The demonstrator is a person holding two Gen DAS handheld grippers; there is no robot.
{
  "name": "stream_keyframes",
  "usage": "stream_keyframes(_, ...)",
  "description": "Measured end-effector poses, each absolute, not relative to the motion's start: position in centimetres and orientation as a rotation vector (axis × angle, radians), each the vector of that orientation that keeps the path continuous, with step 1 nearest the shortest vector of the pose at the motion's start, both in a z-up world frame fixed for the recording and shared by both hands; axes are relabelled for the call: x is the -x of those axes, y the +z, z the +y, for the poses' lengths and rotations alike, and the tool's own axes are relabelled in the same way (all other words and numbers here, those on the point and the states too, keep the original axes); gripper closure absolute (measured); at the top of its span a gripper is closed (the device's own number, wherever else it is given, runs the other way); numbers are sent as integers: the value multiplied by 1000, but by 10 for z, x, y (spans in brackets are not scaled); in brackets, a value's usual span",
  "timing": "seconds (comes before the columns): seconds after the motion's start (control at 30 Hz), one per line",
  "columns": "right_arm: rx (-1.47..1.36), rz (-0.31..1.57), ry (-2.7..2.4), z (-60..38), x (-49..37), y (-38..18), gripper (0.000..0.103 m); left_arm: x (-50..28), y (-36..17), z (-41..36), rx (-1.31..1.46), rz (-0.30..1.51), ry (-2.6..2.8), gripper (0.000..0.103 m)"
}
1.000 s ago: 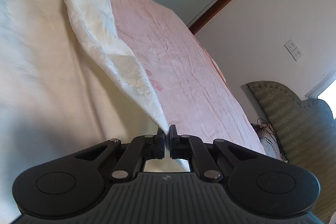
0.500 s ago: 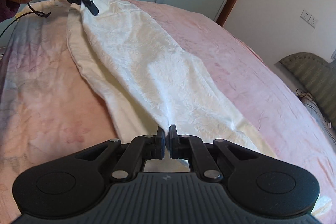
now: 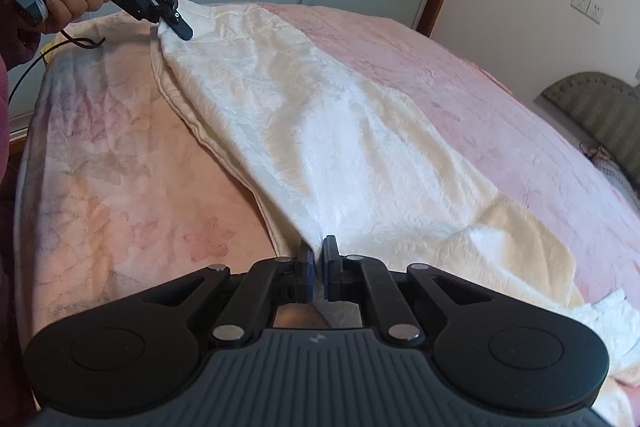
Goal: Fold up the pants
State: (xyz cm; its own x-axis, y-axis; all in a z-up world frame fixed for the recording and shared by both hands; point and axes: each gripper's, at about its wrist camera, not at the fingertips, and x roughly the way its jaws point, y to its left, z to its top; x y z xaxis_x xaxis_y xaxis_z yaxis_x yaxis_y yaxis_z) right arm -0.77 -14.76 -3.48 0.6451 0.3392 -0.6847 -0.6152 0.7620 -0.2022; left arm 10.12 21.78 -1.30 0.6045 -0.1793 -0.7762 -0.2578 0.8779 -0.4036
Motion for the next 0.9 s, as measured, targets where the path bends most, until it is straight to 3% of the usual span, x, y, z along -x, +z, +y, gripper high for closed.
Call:
stream_keyframes(0.1, 448, 671, 553, -145, 10, -39, 99, -100, -12, 216, 495, 928, 55, 93)
stream_keyframes(0.13, 444, 673, 548, -145, 10, -39, 98, -100, -12, 215, 477, 930, 65, 83)
stream_keyframes(0.43, 372, 677, 520, -151, 16, -40, 96, -99, -6, 212, 437, 940, 90, 83)
stream_keyframes(0.5, 329, 695, 525, -156, 14, -37, 94, -98, 1, 214, 433, 952, 96, 73)
stream_keyframes(0.57, 299, 713, 551, -164, 17, -31, 91, -93, 11, 216, 414, 964, 116, 73)
stream_keyframes(0.8, 50, 628, 308, -263, 32, 2, 90, -86, 67, 185, 266, 874, 40, 72)
stream_keyframes(0.9, -88, 653, 0, -336, 27, -3, 90, -102, 76, 139, 225, 851, -132, 54)
